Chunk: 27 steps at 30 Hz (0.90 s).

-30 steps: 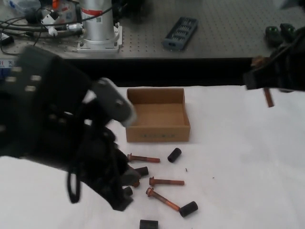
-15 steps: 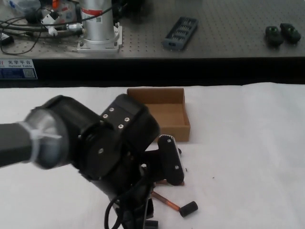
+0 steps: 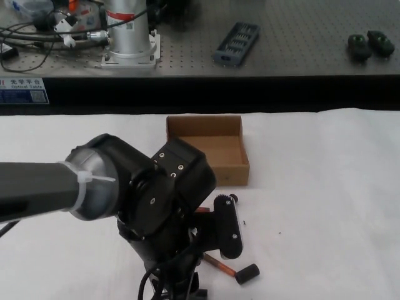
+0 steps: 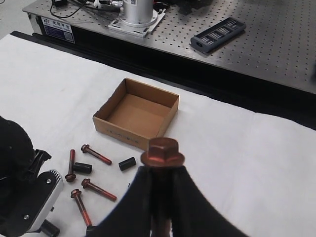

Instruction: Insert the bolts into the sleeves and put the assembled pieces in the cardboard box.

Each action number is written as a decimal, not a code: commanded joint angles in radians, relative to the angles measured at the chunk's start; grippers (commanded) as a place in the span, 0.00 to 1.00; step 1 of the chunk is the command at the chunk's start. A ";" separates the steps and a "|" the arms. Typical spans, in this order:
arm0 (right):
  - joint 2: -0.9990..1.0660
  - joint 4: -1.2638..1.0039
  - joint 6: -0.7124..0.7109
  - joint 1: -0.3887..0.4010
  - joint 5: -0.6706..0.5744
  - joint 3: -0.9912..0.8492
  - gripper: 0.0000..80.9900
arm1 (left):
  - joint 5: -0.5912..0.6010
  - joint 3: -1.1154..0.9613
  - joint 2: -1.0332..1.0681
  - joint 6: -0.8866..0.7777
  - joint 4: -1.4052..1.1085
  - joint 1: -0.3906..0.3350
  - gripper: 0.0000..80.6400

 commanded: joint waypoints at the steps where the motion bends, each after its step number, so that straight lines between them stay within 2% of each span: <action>1: -0.008 -0.009 -0.006 0.002 0.003 -0.003 0.04 | 0.009 -0.012 0.002 0.029 0.013 -0.011 0.34; 9: -0.008 -0.009 0.016 0.002 0.003 -0.003 0.04 | 0.001 -0.012 0.018 0.047 -0.023 -0.039 0.34; 24: -0.008 -0.009 0.016 0.002 0.003 -0.003 0.04 | -0.023 -0.012 0.094 0.048 -0.023 -0.043 0.34; 27: -0.008 -0.009 0.016 0.002 0.003 -0.003 0.04 | -0.023 -0.012 0.094 0.044 -0.023 -0.043 0.32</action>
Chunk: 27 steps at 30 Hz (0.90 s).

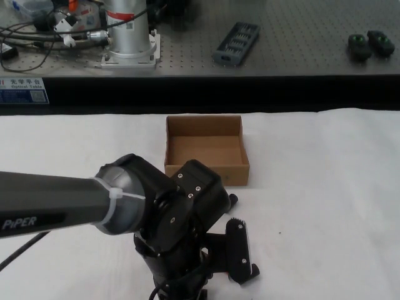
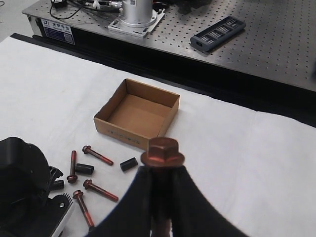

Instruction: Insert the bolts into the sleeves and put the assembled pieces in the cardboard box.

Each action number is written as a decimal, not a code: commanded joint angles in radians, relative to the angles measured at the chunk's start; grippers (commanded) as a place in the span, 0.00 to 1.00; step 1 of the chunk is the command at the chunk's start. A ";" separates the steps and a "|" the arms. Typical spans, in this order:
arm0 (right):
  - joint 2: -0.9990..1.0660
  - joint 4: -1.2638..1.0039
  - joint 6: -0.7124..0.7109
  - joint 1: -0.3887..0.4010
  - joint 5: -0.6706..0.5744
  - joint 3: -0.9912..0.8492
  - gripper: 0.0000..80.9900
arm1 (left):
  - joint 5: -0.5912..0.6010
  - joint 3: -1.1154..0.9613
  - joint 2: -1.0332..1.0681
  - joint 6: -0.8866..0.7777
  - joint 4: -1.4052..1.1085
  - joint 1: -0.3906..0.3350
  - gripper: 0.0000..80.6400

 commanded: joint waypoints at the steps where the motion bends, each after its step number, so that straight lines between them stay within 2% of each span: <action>1: -0.008 -0.009 0.002 0.002 0.003 -0.003 0.04 | -0.008 -0.008 0.007 -0.007 0.002 -0.005 0.29; 8: -0.008 -0.009 0.002 0.002 0.003 -0.003 0.04 | 0.046 -0.008 0.007 -0.035 0.002 -0.008 0.07; 11: -0.008 -0.009 0.002 0.002 0.003 -0.003 0.04 | 0.042 -0.008 0.002 -0.078 0.002 -0.008 0.00; 14: -0.008 -0.009 0.002 0.002 0.003 -0.003 0.04 | 0.045 -0.008 -0.018 -0.171 -0.019 -0.008 0.01; 16: -0.008 -0.011 0.000 0.002 0.026 -0.003 0.04 | 0.055 -0.008 -0.042 -0.324 -0.058 -0.004 0.01; 20: -0.008 -0.053 -0.050 0.002 0.047 -0.003 0.04 | 0.224 -0.002 -0.109 -0.604 -0.176 0.015 0.01; 27: -0.008 -0.134 -0.116 0.002 0.036 0.005 0.04 | 0.248 0.098 -0.250 -0.831 -0.440 0.015 0.01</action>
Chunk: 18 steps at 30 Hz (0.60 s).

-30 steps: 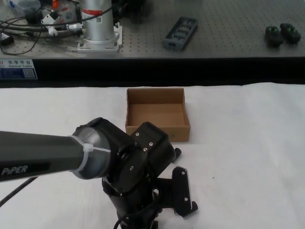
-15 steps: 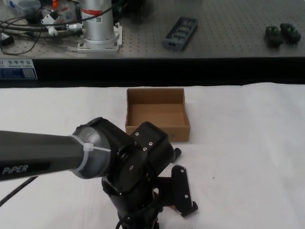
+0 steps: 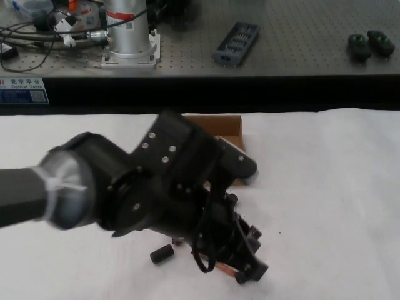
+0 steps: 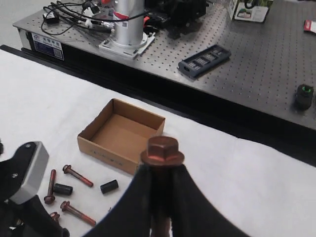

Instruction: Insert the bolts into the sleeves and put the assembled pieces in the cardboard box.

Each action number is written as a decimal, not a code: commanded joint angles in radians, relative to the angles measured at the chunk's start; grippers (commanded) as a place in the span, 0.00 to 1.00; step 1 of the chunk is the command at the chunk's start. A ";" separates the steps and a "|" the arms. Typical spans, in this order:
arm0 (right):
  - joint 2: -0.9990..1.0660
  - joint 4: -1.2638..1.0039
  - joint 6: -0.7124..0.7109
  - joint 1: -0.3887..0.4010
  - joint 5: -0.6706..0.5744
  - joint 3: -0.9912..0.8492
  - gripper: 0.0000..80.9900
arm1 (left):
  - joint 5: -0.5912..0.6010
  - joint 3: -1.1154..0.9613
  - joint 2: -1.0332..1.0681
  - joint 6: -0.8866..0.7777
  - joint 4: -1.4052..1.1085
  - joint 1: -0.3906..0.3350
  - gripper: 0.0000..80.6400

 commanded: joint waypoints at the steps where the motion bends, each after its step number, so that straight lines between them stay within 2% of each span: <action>1: -0.008 -0.068 -0.026 0.002 -0.022 0.021 0.04 | 0.036 0.104 -0.156 -0.247 -0.239 0.005 0.01; 7: -0.047 -0.344 -0.025 0.002 -0.217 0.235 0.04 | 0.007 0.278 -0.318 -0.344 -0.450 0.005 0.01; 13: -0.046 -0.698 -0.012 0.002 -0.520 0.440 0.04 | -0.018 0.418 -0.476 -0.426 -0.680 0.005 0.01; 18: -0.046 -0.920 0.075 0.002 -0.627 0.551 0.04 | -0.059 0.514 -0.567 -0.492 -0.790 0.005 0.01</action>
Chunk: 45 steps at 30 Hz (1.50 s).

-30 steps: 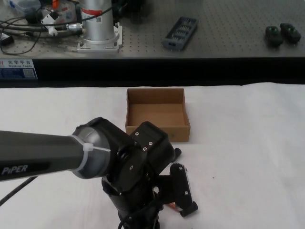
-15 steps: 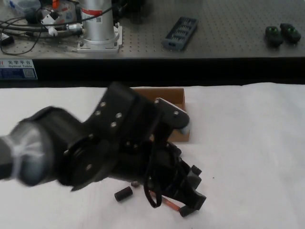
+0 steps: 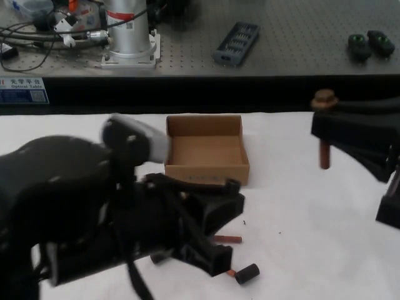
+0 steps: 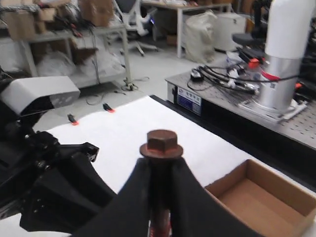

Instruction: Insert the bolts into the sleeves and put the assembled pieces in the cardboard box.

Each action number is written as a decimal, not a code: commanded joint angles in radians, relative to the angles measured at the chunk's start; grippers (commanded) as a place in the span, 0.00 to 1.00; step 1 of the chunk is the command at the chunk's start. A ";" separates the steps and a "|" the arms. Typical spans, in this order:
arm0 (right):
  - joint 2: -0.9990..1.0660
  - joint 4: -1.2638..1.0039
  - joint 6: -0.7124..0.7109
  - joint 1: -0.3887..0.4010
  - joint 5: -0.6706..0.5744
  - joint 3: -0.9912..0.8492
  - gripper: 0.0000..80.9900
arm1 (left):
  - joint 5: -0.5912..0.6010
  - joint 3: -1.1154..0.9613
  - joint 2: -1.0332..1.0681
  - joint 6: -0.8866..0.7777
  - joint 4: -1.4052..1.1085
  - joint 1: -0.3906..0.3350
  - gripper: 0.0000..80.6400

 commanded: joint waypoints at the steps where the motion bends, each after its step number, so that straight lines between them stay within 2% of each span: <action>1: -0.009 -0.146 0.071 0.002 -0.078 0.043 0.04 | -0.023 0.081 -0.065 -0.070 -0.114 0.002 0.01; 5: 0.017 -0.194 0.100 0.002 -0.162 0.069 0.04 | 0.011 0.114 -0.098 -0.070 -0.115 -0.003 0.01; 10: 0.114 -0.325 0.204 0.002 -0.244 0.069 0.04 | 0.043 0.121 -0.101 -0.070 -0.118 -0.003 0.01; 17: 0.266 -0.581 0.320 0.055 -0.274 0.069 0.04 | 0.064 0.121 -0.101 -0.072 -0.152 -0.003 0.01; 21: 0.313 -0.645 0.332 0.101 -0.273 0.069 0.04 | 0.151 0.121 -0.101 -0.069 -0.152 -0.003 0.01; 26: 0.320 -0.651 0.332 0.127 -0.273 0.069 0.04 | 0.175 0.121 -0.101 -0.067 -0.183 -0.003 0.01; 41: 0.320 -0.653 0.326 0.122 -0.262 0.069 0.04 | 0.175 0.121 -0.131 -0.049 -0.272 -0.003 0.01; 45: 0.320 -0.662 0.322 0.102 -0.207 0.069 0.04 | 0.171 0.126 -0.156 -0.037 -0.267 -0.003 0.01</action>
